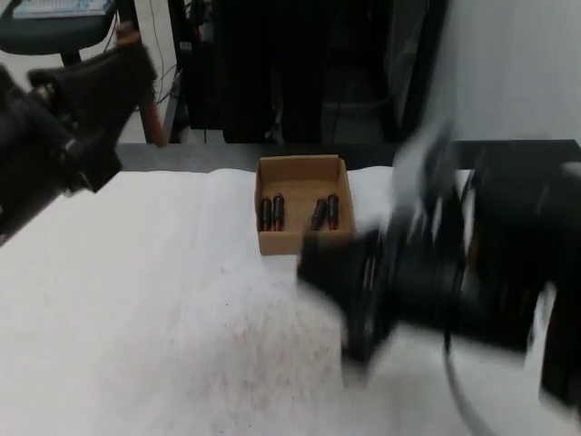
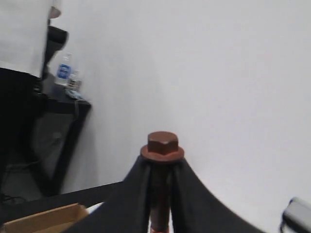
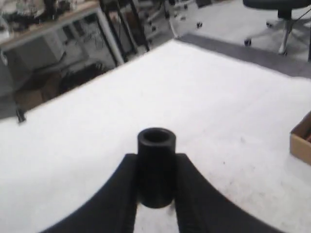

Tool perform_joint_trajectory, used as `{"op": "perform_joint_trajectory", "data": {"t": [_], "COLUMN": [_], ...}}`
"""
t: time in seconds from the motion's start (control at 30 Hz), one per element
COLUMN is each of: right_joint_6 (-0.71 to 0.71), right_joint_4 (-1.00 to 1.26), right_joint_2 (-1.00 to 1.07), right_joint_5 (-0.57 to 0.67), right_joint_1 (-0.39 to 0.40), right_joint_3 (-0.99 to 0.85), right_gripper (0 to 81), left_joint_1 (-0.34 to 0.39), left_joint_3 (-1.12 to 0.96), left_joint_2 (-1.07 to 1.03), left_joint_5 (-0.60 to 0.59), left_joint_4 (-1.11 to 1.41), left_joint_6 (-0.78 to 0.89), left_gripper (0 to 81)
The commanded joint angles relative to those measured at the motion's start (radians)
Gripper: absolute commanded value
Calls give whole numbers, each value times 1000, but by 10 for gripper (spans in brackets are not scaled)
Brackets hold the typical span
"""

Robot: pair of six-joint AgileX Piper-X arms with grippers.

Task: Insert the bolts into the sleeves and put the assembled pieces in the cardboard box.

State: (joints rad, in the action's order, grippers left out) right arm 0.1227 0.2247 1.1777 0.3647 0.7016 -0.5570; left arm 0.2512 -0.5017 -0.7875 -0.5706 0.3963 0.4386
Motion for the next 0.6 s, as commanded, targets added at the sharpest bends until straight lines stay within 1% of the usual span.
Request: {"op": "perform_joint_trajectory", "data": {"t": [0.0,0.07,0.1,0.13,0.23,0.33,0.47,0.53,0.57], "right_joint_6": [-253,-374,-407,-429,-430,-408,-303,-263,-240], "right_joint_4": [191,266,305,353,468,516,521,521,521], "right_joint_2": [29,39,39,39,39,39,39,39,39], "right_joint_5": [-12,-59,-105,-145,-254,-257,-252,-202,-149], "right_joint_1": [79,104,109,115,109,95,91,91,91], "right_joint_3": [90,95,95,95,95,93,93,93,89], "right_gripper": [9,9,9,9,9,9,9,9,9], "left_joint_1": [-1,-1,-1,-1,-1,-1,-1,-1,-1], "left_joint_3": [-2,-2,-2,-2,-2,-2,-2,-2,-2], "left_joint_2": [-45,-103,-141,-165,-245,-297,-333,-338,-339], "left_joint_5": [-99,-166,-200,-217,-269,-292,-279,-279,-281], "left_joint_4": [99,197,245,283,443,583,703,729,740], "left_joint_6": [79,184,235,284,394,431,407,357,327], "left_gripper": [4,4,4,4,4,4,3,2,2]}}
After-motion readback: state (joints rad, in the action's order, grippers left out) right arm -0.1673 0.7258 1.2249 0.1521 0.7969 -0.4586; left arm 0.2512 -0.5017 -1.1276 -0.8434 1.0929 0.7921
